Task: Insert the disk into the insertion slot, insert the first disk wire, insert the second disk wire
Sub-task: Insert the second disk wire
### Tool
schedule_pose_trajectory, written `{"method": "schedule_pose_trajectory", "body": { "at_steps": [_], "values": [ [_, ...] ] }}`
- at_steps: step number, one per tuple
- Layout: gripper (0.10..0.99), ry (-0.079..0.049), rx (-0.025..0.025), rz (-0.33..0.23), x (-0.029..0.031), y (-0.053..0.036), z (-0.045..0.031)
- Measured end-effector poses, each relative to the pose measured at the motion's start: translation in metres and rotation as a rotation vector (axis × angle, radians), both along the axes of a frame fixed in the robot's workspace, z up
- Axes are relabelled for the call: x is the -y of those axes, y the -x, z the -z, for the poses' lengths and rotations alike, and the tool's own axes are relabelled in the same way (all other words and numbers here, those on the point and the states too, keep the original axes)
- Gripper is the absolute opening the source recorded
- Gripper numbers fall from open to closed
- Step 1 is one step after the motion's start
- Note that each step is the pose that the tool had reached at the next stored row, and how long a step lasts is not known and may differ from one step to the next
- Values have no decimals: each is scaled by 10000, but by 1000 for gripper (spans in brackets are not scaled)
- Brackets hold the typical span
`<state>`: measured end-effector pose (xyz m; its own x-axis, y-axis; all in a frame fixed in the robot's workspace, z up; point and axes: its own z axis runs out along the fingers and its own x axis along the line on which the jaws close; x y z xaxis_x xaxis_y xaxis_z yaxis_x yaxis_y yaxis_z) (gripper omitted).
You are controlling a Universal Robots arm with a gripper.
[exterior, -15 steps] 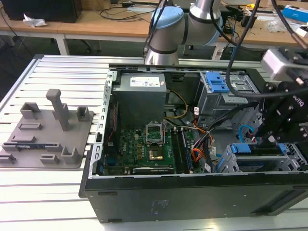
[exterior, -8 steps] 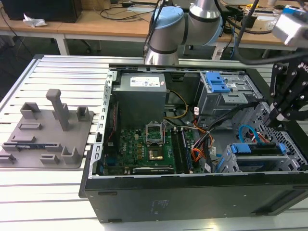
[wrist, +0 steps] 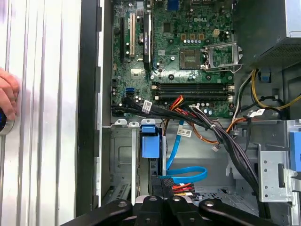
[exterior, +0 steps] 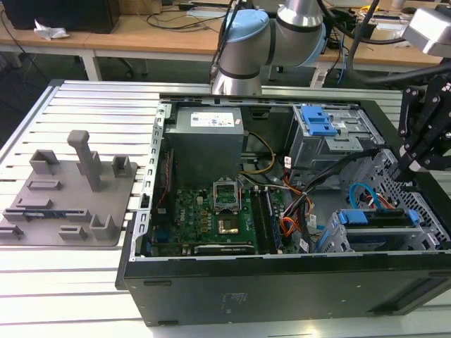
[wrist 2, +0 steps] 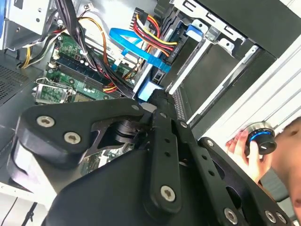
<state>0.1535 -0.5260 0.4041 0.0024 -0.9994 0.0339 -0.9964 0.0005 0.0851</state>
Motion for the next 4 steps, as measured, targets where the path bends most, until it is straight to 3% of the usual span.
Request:
{"method": "schedule_pose_trajectory", "body": {
  "at_steps": [4],
  "values": [
    [106, 0, 0, 0, 0, 0, -1]
  ]
}}
